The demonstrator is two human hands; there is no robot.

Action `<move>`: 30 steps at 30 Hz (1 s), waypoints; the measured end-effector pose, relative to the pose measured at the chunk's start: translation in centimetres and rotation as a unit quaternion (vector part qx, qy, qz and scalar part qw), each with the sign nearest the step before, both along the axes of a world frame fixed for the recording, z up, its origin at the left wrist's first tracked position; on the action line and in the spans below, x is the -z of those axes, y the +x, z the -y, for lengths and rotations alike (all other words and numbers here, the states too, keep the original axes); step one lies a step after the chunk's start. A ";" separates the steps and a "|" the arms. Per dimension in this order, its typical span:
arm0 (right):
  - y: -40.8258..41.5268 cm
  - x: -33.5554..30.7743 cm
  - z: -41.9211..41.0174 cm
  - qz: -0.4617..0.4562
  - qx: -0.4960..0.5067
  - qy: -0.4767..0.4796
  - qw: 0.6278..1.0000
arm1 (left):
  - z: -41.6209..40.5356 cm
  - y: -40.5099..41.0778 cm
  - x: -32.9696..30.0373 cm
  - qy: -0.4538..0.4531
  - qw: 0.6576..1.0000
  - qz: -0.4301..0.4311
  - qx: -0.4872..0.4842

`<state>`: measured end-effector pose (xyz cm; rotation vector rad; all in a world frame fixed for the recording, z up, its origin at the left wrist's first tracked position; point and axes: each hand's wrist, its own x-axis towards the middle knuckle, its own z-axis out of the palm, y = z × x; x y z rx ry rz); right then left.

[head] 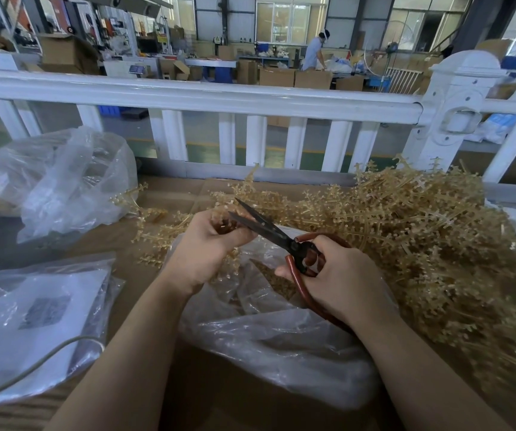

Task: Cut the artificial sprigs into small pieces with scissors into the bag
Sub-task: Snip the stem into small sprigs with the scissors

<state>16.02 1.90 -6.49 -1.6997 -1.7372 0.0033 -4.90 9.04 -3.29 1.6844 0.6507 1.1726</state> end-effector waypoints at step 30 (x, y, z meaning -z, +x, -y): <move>0.1 0.6 -0.4 0.029 0.020 0.019 0.999 | -0.1 -0.6 -0.1 -0.006 1.000 -0.021 -0.004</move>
